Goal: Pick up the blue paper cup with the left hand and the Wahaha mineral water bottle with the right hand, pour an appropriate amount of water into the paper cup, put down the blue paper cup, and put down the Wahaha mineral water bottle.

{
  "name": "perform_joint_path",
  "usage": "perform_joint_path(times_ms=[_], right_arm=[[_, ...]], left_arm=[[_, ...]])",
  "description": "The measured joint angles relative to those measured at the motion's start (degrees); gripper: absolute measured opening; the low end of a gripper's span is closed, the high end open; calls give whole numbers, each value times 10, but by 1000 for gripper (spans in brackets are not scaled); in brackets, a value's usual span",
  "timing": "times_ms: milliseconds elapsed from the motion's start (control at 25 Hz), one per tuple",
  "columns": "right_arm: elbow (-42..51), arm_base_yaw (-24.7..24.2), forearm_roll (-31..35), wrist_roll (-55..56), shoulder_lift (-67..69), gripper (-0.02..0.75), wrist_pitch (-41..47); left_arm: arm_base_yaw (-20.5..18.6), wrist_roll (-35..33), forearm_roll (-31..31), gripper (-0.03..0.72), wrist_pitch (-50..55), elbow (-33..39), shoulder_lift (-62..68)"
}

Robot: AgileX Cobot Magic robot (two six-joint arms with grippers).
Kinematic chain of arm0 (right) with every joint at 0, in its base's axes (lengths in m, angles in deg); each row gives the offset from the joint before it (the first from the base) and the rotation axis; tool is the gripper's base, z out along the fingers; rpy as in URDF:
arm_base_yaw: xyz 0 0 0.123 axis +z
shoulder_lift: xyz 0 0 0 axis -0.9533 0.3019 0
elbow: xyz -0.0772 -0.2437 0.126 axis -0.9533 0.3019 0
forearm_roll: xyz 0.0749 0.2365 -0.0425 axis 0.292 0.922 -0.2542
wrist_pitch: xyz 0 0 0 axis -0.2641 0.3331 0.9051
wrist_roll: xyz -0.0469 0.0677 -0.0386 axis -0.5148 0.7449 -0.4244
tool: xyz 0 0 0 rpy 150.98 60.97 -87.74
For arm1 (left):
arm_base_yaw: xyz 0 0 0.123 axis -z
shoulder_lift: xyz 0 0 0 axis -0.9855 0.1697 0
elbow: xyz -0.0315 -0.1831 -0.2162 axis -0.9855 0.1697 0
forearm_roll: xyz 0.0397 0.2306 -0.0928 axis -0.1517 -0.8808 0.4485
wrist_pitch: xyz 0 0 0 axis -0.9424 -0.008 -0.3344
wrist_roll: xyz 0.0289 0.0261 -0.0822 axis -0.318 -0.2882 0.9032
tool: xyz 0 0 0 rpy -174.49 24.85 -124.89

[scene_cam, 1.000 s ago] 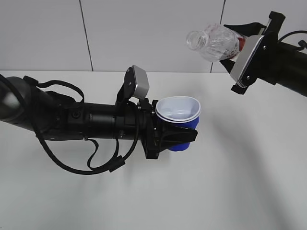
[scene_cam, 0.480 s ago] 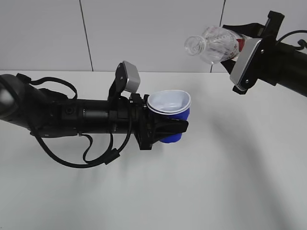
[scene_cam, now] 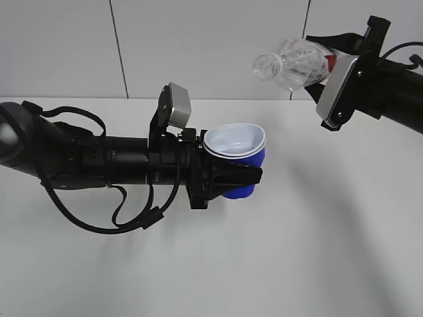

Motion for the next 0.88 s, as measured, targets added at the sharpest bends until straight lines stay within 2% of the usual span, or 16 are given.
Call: perform_joint_path(times_ms=[880], right_arm=[[0,0,-6,-37,0,447,0]], left_arm=[[7,0,-11,382,-11,0,0]])
